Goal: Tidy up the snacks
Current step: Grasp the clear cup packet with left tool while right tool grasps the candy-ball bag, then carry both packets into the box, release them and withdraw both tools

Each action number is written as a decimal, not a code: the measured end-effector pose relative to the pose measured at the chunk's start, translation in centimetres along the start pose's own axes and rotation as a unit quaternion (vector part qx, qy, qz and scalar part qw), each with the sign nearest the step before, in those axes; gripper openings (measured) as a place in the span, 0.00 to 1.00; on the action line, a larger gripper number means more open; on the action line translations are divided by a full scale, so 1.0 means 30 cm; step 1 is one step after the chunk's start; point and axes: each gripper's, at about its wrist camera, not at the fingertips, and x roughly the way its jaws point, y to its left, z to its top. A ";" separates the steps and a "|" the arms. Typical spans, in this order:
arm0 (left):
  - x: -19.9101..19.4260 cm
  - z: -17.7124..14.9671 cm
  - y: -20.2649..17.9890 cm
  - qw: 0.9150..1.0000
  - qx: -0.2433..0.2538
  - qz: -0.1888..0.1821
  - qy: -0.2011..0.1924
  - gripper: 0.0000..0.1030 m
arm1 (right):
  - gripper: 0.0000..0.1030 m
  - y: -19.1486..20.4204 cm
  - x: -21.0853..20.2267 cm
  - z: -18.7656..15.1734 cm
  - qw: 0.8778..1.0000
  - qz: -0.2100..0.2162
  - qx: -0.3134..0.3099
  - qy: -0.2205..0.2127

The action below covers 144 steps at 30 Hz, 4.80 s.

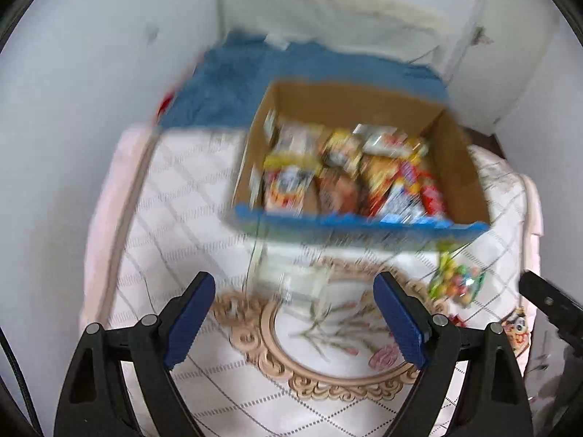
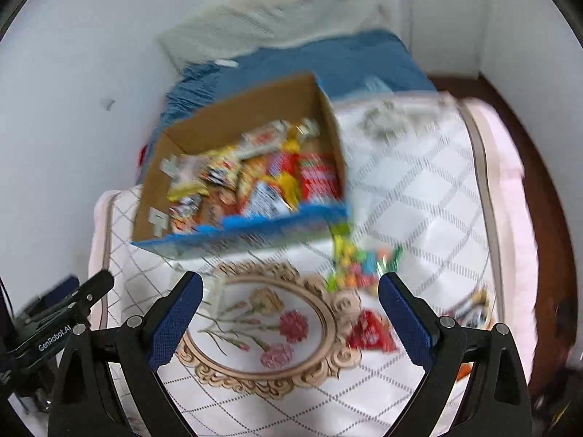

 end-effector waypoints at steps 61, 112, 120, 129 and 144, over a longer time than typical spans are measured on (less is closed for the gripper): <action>0.469 -0.182 0.049 0.985 0.006 0.069 0.160 0.58 | 0.70 -0.146 0.573 -0.058 0.988 -0.051 0.027 0.143; 0.565 0.496 -0.234 0.972 0.076 -0.074 0.209 0.56 | 0.56 0.127 0.446 0.480 0.990 0.010 -0.051 0.129; 0.482 0.488 -0.221 0.981 0.073 -0.061 0.167 0.89 | 0.92 0.140 0.440 0.475 0.990 -0.016 -0.058 0.130; 0.310 0.459 -0.195 0.990 0.082 -0.045 0.107 0.98 | 0.95 0.172 0.361 0.451 0.991 -0.051 -0.083 0.097; 0.035 0.324 -0.138 0.997 0.068 -0.040 0.008 0.98 | 0.96 0.211 0.121 0.320 0.992 -0.060 -0.113 0.016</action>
